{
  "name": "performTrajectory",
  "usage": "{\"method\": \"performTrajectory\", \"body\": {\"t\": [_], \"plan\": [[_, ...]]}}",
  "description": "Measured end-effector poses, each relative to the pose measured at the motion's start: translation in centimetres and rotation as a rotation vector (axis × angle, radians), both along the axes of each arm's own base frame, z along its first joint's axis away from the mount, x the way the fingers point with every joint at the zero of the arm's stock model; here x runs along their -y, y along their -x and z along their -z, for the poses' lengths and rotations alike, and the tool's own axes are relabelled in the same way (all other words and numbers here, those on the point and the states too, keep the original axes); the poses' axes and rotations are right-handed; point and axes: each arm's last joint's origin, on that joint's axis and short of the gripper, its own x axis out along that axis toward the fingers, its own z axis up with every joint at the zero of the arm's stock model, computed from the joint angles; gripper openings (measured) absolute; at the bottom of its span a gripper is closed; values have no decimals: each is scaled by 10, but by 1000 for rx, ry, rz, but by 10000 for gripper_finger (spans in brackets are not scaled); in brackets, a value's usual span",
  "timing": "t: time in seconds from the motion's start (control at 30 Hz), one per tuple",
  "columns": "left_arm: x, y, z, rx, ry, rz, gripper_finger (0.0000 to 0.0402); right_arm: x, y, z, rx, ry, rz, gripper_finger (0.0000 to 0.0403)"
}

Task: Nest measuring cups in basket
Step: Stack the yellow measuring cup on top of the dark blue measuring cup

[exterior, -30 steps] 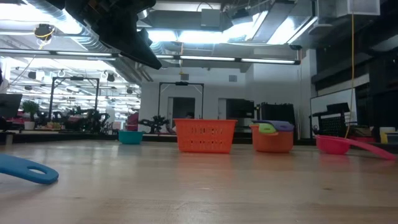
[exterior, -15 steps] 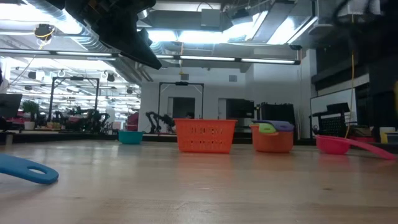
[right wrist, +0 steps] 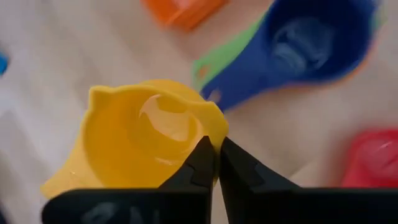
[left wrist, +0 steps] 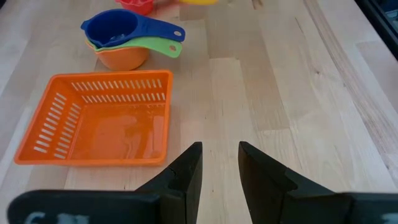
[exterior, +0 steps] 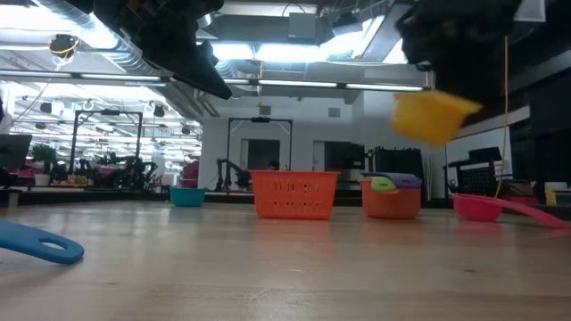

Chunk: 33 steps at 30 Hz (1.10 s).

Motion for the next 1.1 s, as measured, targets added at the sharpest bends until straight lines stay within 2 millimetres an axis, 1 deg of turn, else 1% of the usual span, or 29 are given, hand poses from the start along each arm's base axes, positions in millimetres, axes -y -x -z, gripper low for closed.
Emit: {"method": "performTrajectory", "body": {"t": [0.17,0.27,0.33,0.43,0.73,1.1], "plan": [[0,0,0,1,0,0,96,40,-5,0,-20,74,14,18],[0,0,0,0,0,0,96,59,-5,0,-32,102,34,19],[0,0,0,1,0,0,96,70,-4,0,-40,117,38,19],[0,0,0,1,0,0,96,80,-3,0,-50,136,36,19],[0,0,0,0,0,0,96,93,1,8,-73,155,34,20],[0,0,0,0,0,0,96,94,0,8,-51,151,39,20]]}}
